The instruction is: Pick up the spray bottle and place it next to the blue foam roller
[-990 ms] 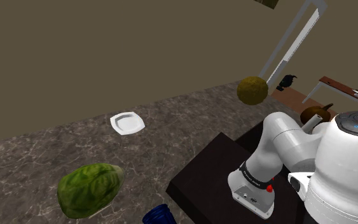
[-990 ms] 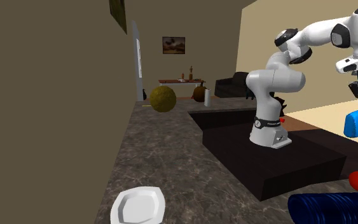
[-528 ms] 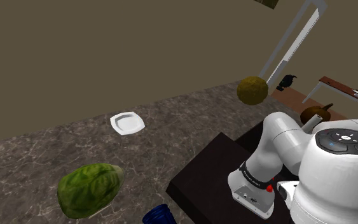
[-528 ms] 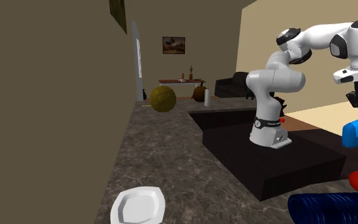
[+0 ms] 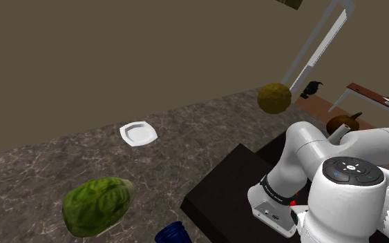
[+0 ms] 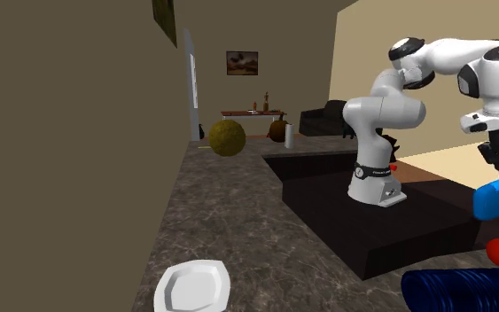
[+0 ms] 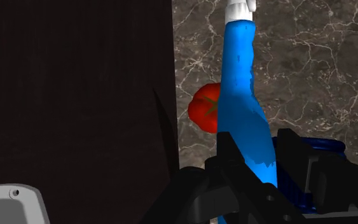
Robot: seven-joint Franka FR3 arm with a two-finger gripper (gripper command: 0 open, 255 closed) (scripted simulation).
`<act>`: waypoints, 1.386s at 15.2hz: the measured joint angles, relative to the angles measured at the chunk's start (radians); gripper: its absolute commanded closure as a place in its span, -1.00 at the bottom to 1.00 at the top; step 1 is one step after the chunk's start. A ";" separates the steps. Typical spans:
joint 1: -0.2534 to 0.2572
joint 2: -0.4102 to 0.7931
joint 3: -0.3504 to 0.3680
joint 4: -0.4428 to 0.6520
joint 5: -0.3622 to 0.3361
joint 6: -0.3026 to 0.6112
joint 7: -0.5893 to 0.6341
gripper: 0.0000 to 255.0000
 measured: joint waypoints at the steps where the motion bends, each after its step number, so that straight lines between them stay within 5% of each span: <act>1: -0.004 0.008 0.018 -0.003 0.015 0.011 -0.007 1.00; 9: -0.030 0.062 0.155 -0.037 0.132 0.093 -0.074 1.00; 21: -0.156 0.160 0.409 -0.033 0.321 0.206 -0.199 1.00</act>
